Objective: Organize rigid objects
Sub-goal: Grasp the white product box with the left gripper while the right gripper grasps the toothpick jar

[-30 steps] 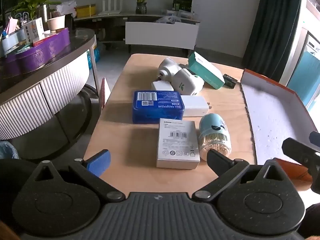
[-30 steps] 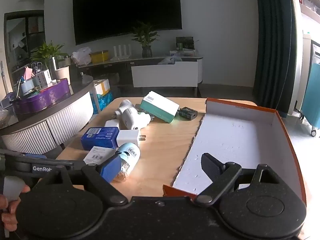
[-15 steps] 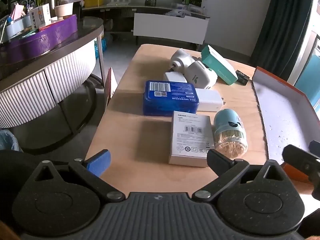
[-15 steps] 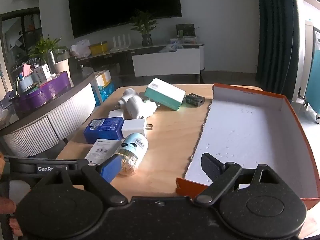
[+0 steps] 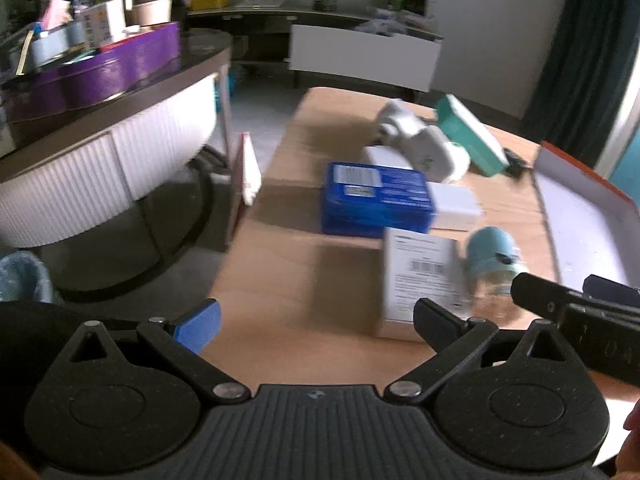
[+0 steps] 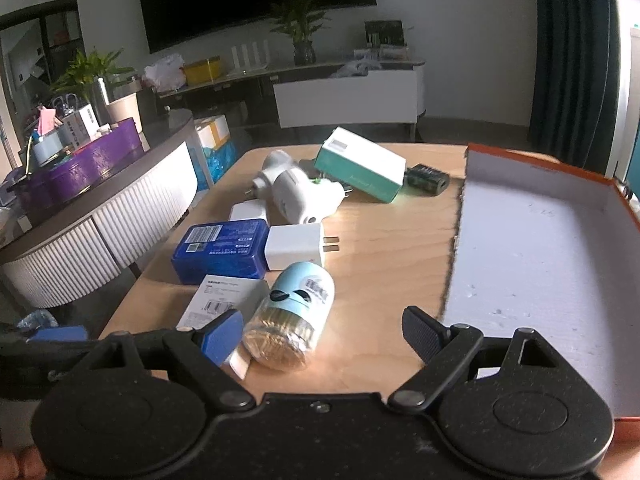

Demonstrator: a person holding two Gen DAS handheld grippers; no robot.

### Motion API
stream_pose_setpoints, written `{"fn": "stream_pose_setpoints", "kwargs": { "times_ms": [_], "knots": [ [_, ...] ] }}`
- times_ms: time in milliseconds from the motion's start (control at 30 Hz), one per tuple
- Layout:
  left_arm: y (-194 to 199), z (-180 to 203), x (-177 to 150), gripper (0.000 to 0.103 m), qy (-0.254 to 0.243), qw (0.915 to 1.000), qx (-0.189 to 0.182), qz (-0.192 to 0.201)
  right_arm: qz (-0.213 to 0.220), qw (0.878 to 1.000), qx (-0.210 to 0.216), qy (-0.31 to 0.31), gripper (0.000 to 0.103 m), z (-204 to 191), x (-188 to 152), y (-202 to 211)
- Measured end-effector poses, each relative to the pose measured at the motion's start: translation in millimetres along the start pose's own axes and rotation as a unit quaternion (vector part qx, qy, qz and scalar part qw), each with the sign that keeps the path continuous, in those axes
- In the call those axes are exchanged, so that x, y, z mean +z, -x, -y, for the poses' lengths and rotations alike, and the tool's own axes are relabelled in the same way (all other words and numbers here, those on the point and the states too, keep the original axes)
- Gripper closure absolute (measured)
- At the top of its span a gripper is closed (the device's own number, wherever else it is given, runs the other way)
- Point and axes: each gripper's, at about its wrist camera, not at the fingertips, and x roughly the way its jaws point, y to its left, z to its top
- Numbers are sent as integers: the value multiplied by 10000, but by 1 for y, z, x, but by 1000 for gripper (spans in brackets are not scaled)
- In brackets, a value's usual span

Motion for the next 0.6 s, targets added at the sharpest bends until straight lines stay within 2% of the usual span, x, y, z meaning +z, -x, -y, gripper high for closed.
{"fn": "stream_pose_setpoints", "kwargs": {
  "times_ms": [100,200,433,500,533,600],
  "knots": [
    [-5,-9,2,0,138,9998,113,-56,-144,9998,104,-40,1,-1,2,-15],
    [-7,-15,3,0,272,9996,-26,-72,-370,9993,-17,7,2,-2,2,-31],
    [-11,-7,4,0,150,9998,-129,-47,-494,9982,-351,-14,7,10,1,-42],
    [-13,-5,5,0,110,9997,-200,-40,-516,9982,-291,82,19,11,0,-47],
    [-14,-3,6,0,81,9997,-221,-42,-473,9981,-345,204,35,9,0,-48],
    [-16,3,7,0,6,9996,-263,-37,-452,9977,-360,365,41,8,3,-50]
  ]
}}
